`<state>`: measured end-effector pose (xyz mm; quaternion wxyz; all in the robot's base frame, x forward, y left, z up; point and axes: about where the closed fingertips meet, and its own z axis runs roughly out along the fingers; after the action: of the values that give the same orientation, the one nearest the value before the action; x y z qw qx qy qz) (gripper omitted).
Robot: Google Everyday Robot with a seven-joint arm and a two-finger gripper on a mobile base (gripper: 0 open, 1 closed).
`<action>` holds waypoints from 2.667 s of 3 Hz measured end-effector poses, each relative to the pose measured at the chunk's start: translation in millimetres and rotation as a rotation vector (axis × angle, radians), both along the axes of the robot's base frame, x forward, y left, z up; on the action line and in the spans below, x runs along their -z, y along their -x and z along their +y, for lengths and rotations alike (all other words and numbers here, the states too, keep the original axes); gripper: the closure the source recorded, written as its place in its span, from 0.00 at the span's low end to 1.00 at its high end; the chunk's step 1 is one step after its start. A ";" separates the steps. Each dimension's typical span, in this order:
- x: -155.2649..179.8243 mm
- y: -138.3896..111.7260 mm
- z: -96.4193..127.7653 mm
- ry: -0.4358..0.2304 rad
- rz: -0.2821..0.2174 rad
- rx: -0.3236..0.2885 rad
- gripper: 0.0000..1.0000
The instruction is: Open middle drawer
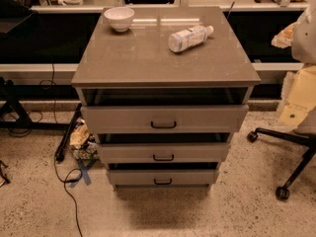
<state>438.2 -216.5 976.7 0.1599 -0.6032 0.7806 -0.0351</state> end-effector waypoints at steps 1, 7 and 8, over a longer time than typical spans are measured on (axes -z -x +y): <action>0.0 0.0 0.0 0.000 0.000 0.000 0.00; 267.3 -21.5 27.8 -0.110 0.112 -0.189 0.00; 337.7 -28.3 9.3 -0.084 0.111 -0.165 0.00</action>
Offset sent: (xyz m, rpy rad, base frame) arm -0.0017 -0.0134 -0.1138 0.0671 0.0873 0.0667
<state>466.5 -207.2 639.1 0.1436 -0.6591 0.7369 0.0444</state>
